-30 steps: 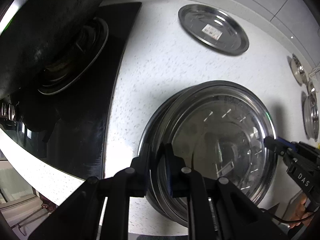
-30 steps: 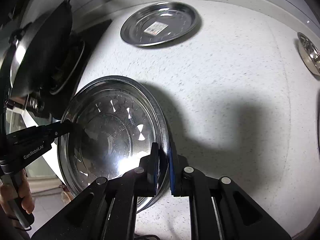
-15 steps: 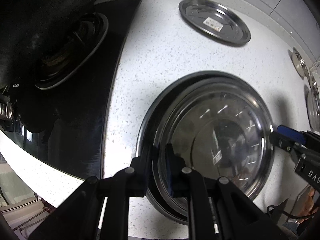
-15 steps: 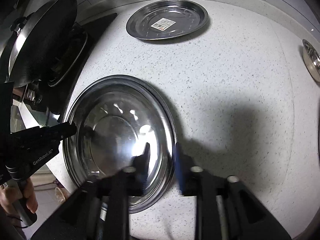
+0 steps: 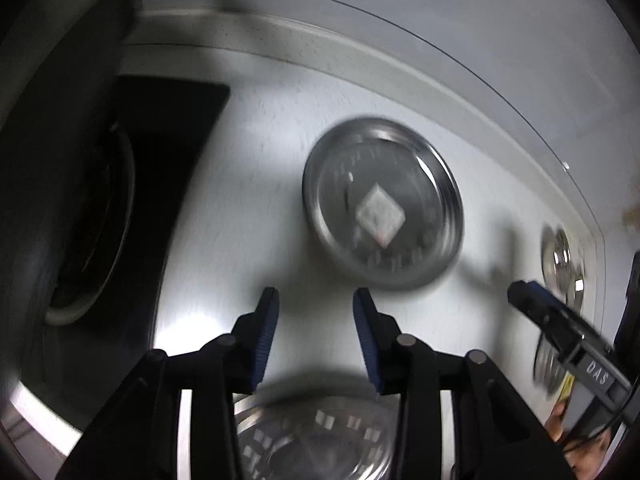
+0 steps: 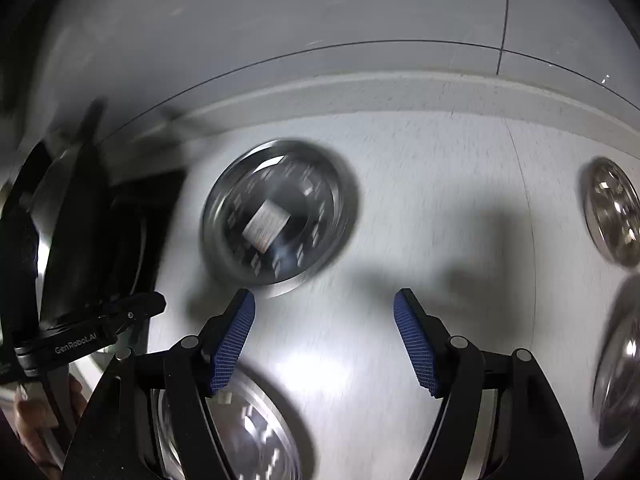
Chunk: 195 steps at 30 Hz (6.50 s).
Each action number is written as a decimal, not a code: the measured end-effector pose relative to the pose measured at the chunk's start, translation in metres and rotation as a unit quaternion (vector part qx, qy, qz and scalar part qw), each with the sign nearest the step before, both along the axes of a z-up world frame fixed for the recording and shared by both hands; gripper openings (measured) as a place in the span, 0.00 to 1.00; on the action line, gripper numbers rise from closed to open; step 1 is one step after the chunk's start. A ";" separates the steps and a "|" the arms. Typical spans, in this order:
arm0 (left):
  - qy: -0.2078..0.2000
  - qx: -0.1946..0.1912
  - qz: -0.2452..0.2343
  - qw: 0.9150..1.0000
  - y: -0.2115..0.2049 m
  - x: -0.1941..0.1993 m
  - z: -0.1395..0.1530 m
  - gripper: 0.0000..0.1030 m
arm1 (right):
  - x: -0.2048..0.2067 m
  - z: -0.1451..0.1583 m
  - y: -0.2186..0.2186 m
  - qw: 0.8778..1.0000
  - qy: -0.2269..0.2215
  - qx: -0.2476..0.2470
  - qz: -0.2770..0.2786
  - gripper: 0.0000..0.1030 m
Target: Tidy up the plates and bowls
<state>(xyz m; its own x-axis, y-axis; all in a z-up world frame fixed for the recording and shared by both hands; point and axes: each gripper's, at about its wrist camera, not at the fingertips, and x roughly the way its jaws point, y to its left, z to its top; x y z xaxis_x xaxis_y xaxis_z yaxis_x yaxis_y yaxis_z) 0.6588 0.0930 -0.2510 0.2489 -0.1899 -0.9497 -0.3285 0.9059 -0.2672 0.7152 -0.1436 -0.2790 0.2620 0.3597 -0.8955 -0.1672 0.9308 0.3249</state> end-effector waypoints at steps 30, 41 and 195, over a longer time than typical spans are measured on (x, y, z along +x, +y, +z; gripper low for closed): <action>0.034 0.012 0.024 0.999 0.007 0.078 -0.061 0.11 | 0.060 -0.062 0.050 0.994 0.043 -0.097 0.030 0.10; 0.009 0.037 -0.003 0.999 -0.012 0.010 -0.028 0.11 | -0.017 -0.013 0.048 0.994 0.012 -0.100 0.036 0.10; 0.048 0.066 -0.206 0.975 -0.185 0.010 -0.075 0.13 | -0.143 -0.051 -0.145 0.991 0.070 -0.011 -0.112 0.12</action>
